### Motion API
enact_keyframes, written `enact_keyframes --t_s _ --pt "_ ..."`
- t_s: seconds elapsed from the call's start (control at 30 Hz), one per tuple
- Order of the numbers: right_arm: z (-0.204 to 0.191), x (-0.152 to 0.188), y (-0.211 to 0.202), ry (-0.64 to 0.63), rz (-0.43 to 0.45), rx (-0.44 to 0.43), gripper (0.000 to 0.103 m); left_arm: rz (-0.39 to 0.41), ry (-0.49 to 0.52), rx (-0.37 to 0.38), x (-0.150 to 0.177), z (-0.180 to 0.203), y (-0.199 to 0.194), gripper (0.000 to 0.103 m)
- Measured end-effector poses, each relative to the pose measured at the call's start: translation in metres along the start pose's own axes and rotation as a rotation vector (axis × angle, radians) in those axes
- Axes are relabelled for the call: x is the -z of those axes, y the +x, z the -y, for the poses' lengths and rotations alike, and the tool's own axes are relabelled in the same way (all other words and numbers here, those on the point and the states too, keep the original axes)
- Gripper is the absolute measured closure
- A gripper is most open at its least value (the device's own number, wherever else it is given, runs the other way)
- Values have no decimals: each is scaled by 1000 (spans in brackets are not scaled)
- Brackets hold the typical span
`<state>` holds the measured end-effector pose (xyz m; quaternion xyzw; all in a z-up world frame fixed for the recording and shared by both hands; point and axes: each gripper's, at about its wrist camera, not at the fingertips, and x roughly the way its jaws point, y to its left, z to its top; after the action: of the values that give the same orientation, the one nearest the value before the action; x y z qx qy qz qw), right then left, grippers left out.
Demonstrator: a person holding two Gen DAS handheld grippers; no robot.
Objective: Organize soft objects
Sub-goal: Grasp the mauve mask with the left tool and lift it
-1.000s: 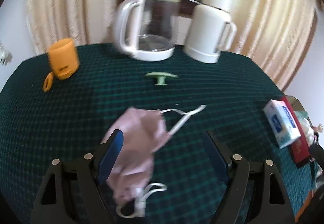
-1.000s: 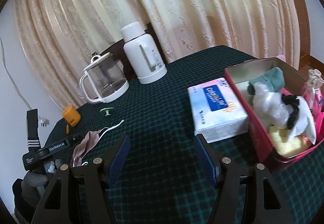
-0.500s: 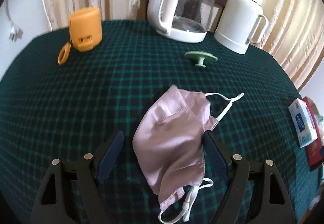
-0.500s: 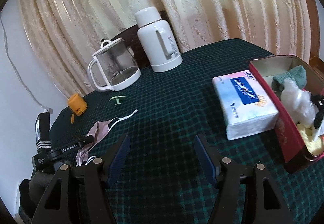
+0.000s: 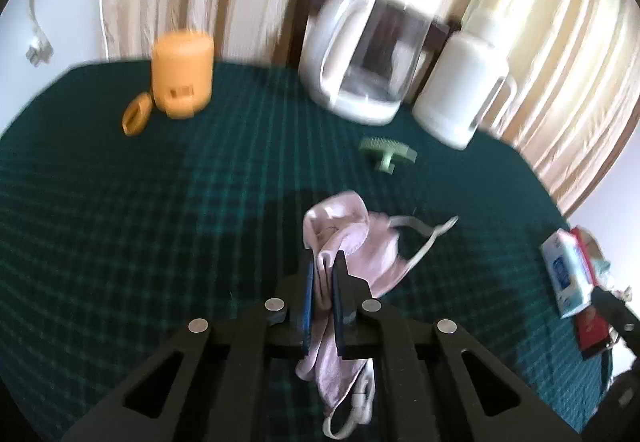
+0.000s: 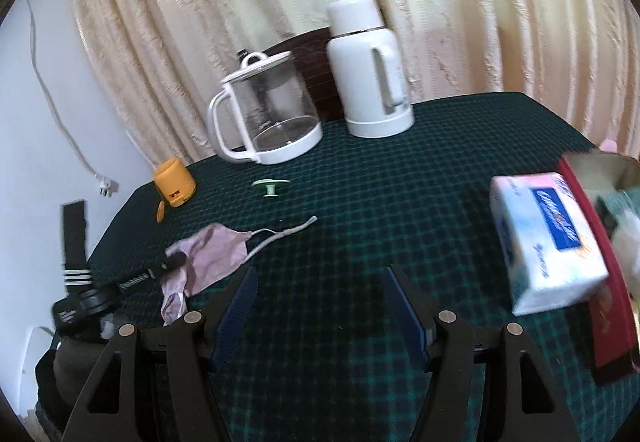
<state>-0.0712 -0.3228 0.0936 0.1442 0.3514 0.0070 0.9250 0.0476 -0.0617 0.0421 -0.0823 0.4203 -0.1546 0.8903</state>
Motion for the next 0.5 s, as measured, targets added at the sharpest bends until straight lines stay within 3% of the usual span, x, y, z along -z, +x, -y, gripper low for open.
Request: enact_keyframes --t_s 0.23,0.5 --pt "-23 -21 40 -46 -82 -58 34 178 0 11 -9 0 -46 96" --pt "-56 -44 104 -131 -163 -80 34 210 41 -25 -9 3 -54 96"
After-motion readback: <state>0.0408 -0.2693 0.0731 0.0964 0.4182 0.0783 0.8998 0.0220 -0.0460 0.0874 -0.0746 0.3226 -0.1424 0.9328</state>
